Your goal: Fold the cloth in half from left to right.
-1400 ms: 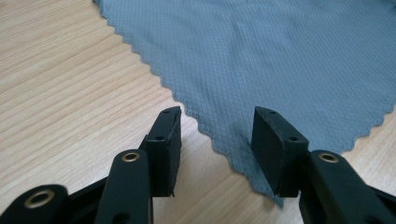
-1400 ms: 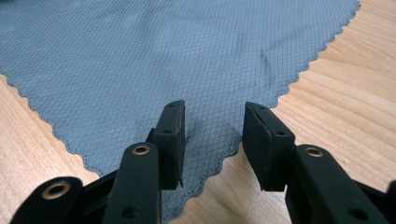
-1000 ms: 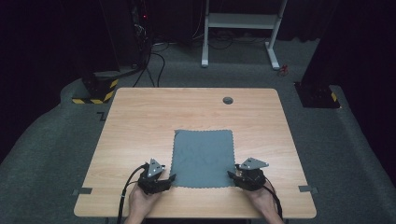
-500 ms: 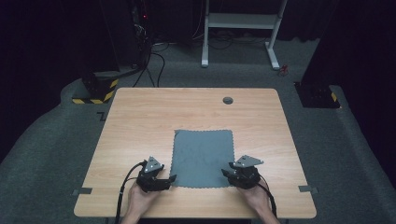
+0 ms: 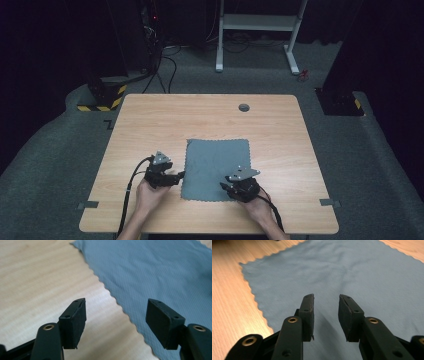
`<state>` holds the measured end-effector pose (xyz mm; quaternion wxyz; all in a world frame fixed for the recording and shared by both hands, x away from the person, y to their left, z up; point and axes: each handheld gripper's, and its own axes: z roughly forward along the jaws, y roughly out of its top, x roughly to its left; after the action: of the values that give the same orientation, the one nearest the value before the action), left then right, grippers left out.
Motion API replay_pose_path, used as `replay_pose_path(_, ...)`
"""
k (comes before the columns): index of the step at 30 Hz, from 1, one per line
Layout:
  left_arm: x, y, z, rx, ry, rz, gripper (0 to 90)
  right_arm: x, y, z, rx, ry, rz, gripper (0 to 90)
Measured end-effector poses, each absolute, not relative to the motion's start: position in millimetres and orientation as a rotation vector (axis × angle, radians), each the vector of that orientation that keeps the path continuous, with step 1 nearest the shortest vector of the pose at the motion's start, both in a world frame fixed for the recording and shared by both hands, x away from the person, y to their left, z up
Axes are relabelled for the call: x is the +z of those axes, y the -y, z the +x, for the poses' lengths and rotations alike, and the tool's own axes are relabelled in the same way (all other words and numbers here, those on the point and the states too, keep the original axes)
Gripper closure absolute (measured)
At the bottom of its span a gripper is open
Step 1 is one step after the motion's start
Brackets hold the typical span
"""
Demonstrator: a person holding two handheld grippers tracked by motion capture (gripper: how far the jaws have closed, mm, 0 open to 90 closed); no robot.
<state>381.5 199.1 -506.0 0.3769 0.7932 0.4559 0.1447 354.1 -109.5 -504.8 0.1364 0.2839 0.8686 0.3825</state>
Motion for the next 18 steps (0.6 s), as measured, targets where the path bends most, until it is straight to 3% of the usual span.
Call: replay_pose_path(18, -500, -165, 459, 0.479, -1.249, 2.074, 38.1, -516, 26, 347, 1.128, -2.610, 0.624, 66.5)
